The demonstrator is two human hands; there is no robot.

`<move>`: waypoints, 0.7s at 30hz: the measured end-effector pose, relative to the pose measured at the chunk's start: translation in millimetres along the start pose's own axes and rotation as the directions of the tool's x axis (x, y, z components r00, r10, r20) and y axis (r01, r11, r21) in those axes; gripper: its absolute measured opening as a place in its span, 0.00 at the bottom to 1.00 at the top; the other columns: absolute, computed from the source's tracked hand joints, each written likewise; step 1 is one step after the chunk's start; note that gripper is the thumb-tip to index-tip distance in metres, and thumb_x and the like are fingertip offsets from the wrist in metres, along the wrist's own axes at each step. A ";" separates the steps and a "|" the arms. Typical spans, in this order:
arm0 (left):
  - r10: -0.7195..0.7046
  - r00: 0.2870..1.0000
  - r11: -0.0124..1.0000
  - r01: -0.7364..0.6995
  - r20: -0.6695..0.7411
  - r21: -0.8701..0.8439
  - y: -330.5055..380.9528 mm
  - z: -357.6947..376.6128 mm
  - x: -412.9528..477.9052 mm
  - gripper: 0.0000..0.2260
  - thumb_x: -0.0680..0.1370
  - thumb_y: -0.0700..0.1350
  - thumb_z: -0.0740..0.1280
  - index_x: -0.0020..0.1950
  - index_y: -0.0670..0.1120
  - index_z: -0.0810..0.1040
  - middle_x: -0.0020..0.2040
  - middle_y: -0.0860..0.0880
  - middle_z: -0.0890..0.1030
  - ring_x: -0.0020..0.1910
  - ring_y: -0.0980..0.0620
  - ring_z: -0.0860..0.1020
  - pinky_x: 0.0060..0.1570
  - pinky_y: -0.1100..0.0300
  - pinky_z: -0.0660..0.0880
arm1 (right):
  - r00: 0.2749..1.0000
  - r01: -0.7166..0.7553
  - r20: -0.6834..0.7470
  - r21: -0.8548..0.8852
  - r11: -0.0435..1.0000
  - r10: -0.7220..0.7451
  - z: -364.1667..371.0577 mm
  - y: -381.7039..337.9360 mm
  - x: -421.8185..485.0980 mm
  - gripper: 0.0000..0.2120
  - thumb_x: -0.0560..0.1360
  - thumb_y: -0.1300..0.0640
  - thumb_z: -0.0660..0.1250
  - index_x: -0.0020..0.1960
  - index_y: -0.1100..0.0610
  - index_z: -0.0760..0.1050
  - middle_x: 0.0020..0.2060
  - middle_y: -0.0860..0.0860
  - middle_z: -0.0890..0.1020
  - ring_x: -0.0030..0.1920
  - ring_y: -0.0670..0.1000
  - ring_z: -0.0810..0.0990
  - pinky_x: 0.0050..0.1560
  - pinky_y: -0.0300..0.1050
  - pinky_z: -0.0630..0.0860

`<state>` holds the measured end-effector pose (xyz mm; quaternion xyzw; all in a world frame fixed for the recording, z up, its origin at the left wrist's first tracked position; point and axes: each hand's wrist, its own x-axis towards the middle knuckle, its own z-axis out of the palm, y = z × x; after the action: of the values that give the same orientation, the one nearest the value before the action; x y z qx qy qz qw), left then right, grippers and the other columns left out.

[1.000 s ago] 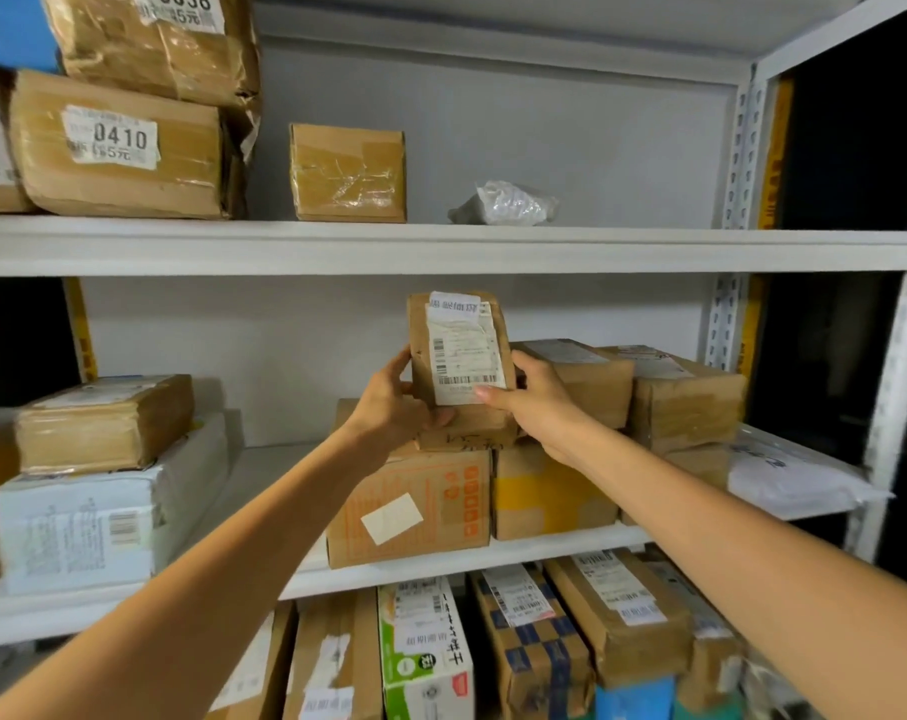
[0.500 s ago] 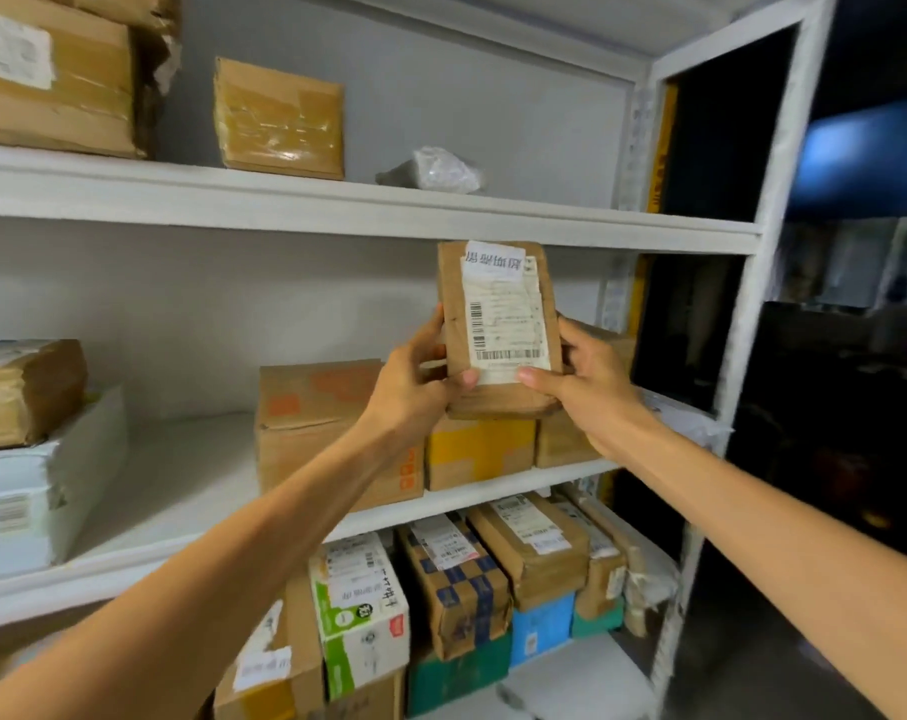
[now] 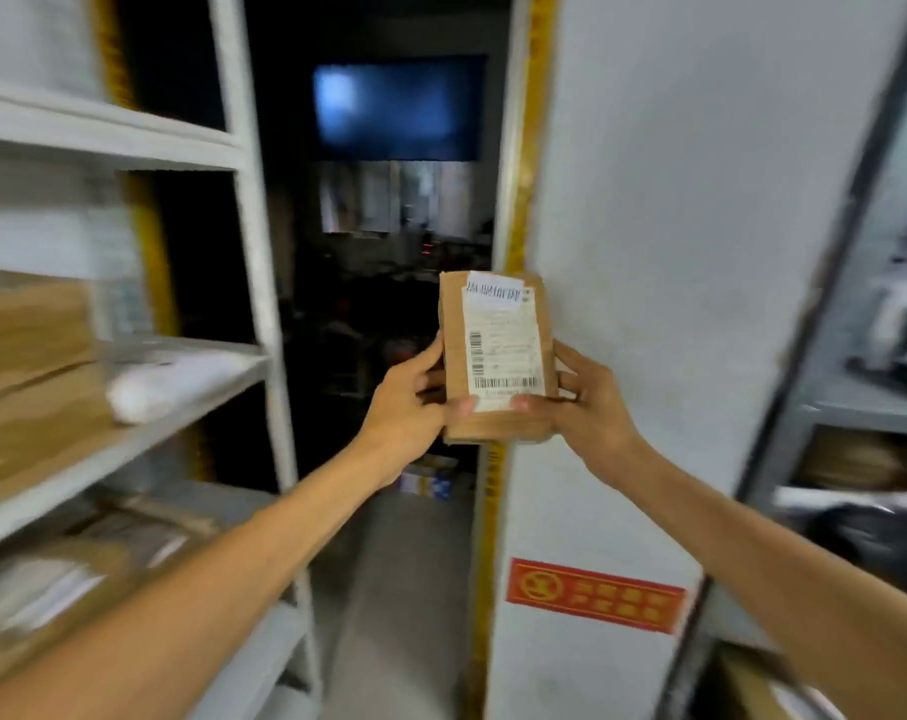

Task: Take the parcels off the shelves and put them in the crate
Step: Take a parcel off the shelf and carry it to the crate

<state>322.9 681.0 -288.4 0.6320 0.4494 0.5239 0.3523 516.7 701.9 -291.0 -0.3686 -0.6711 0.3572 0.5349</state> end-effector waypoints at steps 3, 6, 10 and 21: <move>0.009 0.984 0.998 0.003 0.178 -0.070 -8.8 90.0 30.4 0.38 0.72 0.34 0.73 0.76 0.55 0.62 0.62 0.50 0.79 0.62 0.53 0.77 0.62 0.52 0.75 | 0.983 -0.080 -0.171 -0.095 0.992 0.063 -86.0 20.8 -25.7 0.27 0.68 0.69 0.73 0.63 0.49 0.75 0.50 0.52 0.85 0.50 0.55 0.83 0.37 0.44 0.79; 0.041 0.943 0.991 0.004 0.331 -0.132 -9.5 176.0 45.2 0.38 0.72 0.33 0.72 0.76 0.55 0.61 0.60 0.48 0.81 0.56 0.52 0.80 0.56 0.50 0.79 | 0.930 -0.154 -0.361 -0.189 0.970 0.078 -155.5 29.2 -61.5 0.28 0.65 0.63 0.75 0.62 0.49 0.76 0.49 0.51 0.85 0.49 0.54 0.84 0.40 0.49 0.81; 0.116 0.839 0.980 -0.010 0.532 -0.198 -2.7 276.7 54.2 0.37 0.73 0.32 0.71 0.75 0.55 0.63 0.58 0.49 0.82 0.54 0.52 0.81 0.54 0.48 0.80 | 0.825 -0.258 -0.562 -0.271 0.927 0.065 -227.9 32.1 -109.8 0.26 0.66 0.64 0.75 0.55 0.39 0.77 0.49 0.47 0.85 0.50 0.51 0.84 0.50 0.56 0.82; 0.273 0.466 0.942 0.049 0.841 -0.333 -3.5 492.4 67.7 0.37 0.72 0.32 0.73 0.76 0.48 0.62 0.60 0.47 0.81 0.56 0.53 0.80 0.57 0.47 0.78 | 0.386 -0.521 -0.921 -0.173 0.836 0.050 -340.3 48.3 -196.7 0.30 0.69 0.68 0.74 0.67 0.51 0.70 0.56 0.53 0.81 0.56 0.55 0.80 0.49 0.59 0.81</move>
<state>807.4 758.3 -368.1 0.7748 0.0732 0.2114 0.5914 886.8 581.2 -363.9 -0.7226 -0.2721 0.0376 0.6344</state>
